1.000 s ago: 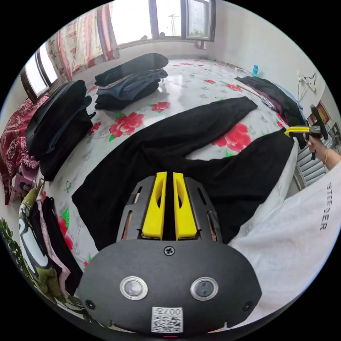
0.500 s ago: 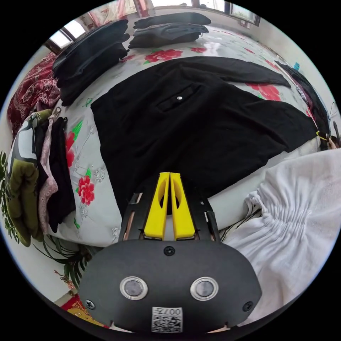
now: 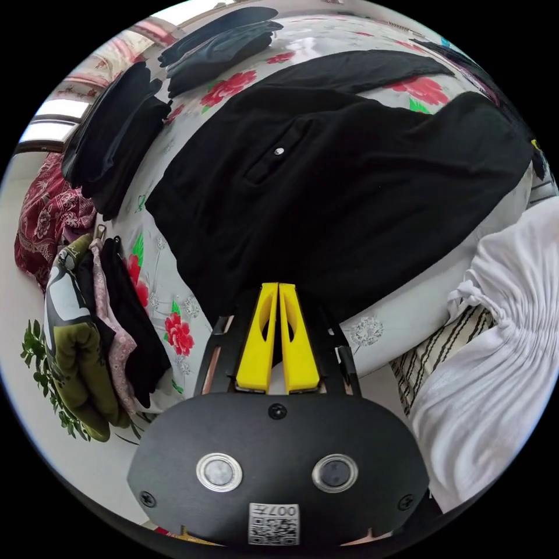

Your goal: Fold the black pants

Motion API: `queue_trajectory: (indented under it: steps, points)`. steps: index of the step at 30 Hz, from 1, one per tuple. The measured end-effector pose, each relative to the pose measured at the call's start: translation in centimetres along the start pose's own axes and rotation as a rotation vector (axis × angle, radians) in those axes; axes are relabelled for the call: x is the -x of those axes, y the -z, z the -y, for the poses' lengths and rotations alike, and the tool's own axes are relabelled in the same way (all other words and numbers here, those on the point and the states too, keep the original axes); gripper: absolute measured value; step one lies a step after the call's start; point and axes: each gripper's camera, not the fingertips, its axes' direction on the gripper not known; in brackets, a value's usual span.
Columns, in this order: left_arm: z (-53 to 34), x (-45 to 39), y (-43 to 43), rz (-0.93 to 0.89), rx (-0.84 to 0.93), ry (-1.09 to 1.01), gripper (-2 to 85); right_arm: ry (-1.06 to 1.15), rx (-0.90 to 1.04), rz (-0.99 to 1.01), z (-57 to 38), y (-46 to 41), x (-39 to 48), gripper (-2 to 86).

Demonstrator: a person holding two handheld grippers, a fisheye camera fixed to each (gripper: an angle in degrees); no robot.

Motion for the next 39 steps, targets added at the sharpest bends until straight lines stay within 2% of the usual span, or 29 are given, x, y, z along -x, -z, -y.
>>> queue_trajectory:
  steps: [2, 3, 4, 5, 6, 7, 9, 10, 11, 12, 14, 15, 17, 18, 19, 21, 23, 24, 28, 30, 32, 33, 35, 37, 39]
  points:
    - [0.5, 0.2, 0.2, -0.031, 0.012, 0.017, -1.0, 0.071, -0.376, 0.205, -0.7, 5.2, 0.1, -0.2]
    - [0.6, 0.2, 0.3, -0.036, 0.013, 0.032, -1.0, 0.038, -0.166, 0.028, 0.2, 2.5, -0.2, -0.2]
    - [0.8, 0.0, 0.3, -0.037, 0.006, 0.061, -1.0, 0.038, 0.060, -0.041, 0.6, -0.5, -0.6, -0.2]
    - [0.8, -0.3, 0.5, -0.027, -0.005, 0.074, -1.0, 0.048, 0.470, -0.100, 0.0, -6.4, -1.2, -0.2]
    - [0.8, -0.4, 0.5, -0.020, -0.012, 0.076, -1.0, 0.085, 0.509, -0.135, -0.7, -7.8, -0.9, -0.2]
    - [0.8, -0.7, 0.7, -0.012, -0.014, 0.079, -1.0, 0.076, 0.431, -0.109, -0.5, -7.0, -0.7, -0.2]
    - [1.2, -0.9, 0.8, 0.000, 0.023, 0.088, -1.0, 0.059, -0.056, 0.187, 0.4, -0.5, -0.2, -0.2]
    - [1.5, -1.1, 0.9, 0.005, 0.036, 0.084, -1.0, 0.053, -0.160, 0.213, 0.2, 0.8, -0.2, -0.2]
    - [1.7, -1.4, 0.9, 0.016, 0.037, 0.076, -1.0, 0.036, -0.238, 0.135, -0.2, 1.5, -0.2, -0.2]
    - [1.7, -1.5, 0.9, 0.025, 0.034, 0.071, -1.0, 0.031, -0.026, -0.017, 0.4, -1.2, -0.7, -0.2]
    - [1.8, -1.8, 1.0, 0.035, 0.030, 0.058, -0.9, -0.006, 0.274, -0.048, 1.3, -4.3, -2.1, -0.2]
    - [1.8, -1.8, 1.1, 0.031, 0.034, 0.059, -0.9, 0.033, 0.044, 0.042, 1.6, -1.0, -1.5, -0.1]
    - [2.0, -1.9, 1.3, 0.014, 0.047, 0.055, -1.0, 0.119, -0.244, 0.191, 1.9, 3.6, -0.1, -0.1]
    - [2.1, -2.0, 1.3, 0.017, 0.048, 0.060, -1.0, 0.185, -0.295, 0.141, 2.1, 4.4, 1.2, -0.1]
    - [2.2, -2.3, 1.2, 0.035, 0.048, 0.064, -1.0, 0.207, -0.270, 0.079, 2.2, 4.0, 1.8, -0.1]
    - [2.2, -2.9, 1.2, 0.074, 0.039, 0.061, -1.0, 0.235, 0.076, -0.134, 2.9, -2.2, 1.5, -0.1]
    - [1.9, -3.5, 1.2, 0.116, 0.022, 0.056, -1.0, 0.167, 0.290, -0.119, 2.6, -6.7, -0.6, -0.1]
    - [1.9, -3.6, 1.2, 0.123, 0.021, 0.057, -1.0, 0.115, 0.320, -0.102, 2.4, -8.1, -1.8, -0.1]
    - [2.0, -4.2, 1.1, 0.173, 0.050, -0.025, -1.0, 0.072, 0.276, -0.150, 2.4, -8.9, -2.5, 0.0]
    - [1.9, -4.7, 1.0, 0.204, 0.058, -0.087, -1.0, 0.138, 0.364, -0.247, 1.8, -10.7, -2.2, 0.2]
    - [1.6, -4.5, 1.4, 0.190, 0.065, -0.105, -1.0, 0.112, 0.425, -0.335, 1.2, -11.9, -2.8, 0.2]
    - [1.5, -4.3, 1.6, 0.188, 0.062, -0.089, -1.0, 0.084, 0.434, -0.433, 0.7, -12.1, -3.3, 0.1]
    - [0.2, -2.7, 3.4, 0.192, 0.002, 0.037, -1.0, 0.046, 0.397, -0.501, 0.0, -11.4, -3.9, 0.0]
    - [-1.2, -1.1, 4.4, 0.135, -0.049, 0.153, -1.0, 0.013, 0.327, -0.490, 0.1, -9.9, -3.8, 0.0]
    - [-2.4, 0.2, 4.4, 0.077, -0.068, 0.240, -1.0, 0.108, 0.214, -0.404, 1.1, -9.1, -0.5, 0.0]
